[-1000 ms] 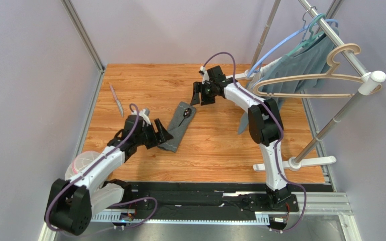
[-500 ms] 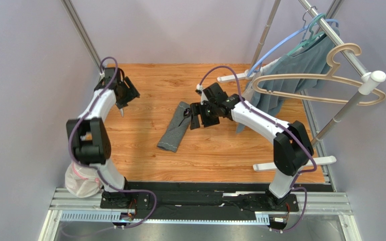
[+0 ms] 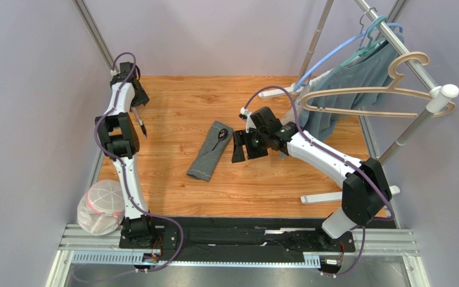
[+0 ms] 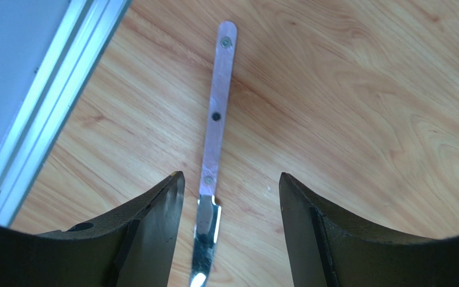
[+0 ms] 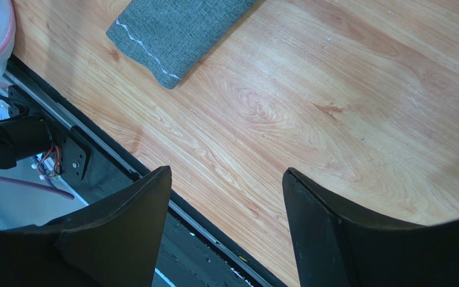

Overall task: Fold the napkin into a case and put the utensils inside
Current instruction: Pick up the knife from the corner of the board, then pass from the left arm to the right

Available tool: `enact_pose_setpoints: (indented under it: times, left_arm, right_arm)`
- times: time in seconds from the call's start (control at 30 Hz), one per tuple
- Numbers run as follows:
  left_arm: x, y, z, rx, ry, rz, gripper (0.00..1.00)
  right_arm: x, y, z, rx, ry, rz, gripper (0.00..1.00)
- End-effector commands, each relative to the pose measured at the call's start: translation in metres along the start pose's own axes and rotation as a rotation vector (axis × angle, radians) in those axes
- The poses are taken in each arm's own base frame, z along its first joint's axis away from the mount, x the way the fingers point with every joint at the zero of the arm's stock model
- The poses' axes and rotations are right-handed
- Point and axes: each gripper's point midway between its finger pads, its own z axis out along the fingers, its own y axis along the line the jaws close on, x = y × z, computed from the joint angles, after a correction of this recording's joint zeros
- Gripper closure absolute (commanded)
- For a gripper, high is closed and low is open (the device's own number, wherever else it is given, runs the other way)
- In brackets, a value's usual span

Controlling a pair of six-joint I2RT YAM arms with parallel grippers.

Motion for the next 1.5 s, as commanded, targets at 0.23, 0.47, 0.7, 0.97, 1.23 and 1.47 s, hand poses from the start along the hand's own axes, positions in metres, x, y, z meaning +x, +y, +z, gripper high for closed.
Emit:
enact_pose_setpoints:
  times: [0.23, 0.47, 0.7, 0.97, 1.23, 1.47]
  left_arm:
    - [0.036, 0.033, 0.024, -0.046, 0.199, 0.059, 0.37]
    - [0.037, 0.010, 0.024, 0.099, 0.228, 0.077, 1.00]
    - [0.007, -0.030, -0.089, 0.381, 0.080, 0.019, 1.00]
    - [0.080, -0.064, -0.247, 0.783, 0.014, -0.030, 1.00]
    - [0.182, -0.075, -0.352, 0.982, 0.024, -0.135, 1.00]
    - [0.220, -0.077, -0.388, 1.048, 0.101, -0.156, 1.00]
  right_arm:
    - [-0.022, 0.016, -0.016, -0.073, -0.119, -0.047, 0.28]
    - [-0.020, 0.007, -0.012, -0.036, -0.124, -0.041, 0.28]
    - [-0.019, -0.002, -0.012, -0.005, -0.117, -0.049, 0.27]
    - [-0.034, 0.045, -0.022, -0.241, -0.153, -0.137, 0.20]
    - [-0.058, 0.123, -0.034, -0.343, -0.240, -0.286, 0.18]
    - [-0.052, 0.166, -0.025, -0.385, -0.221, -0.295, 0.19]
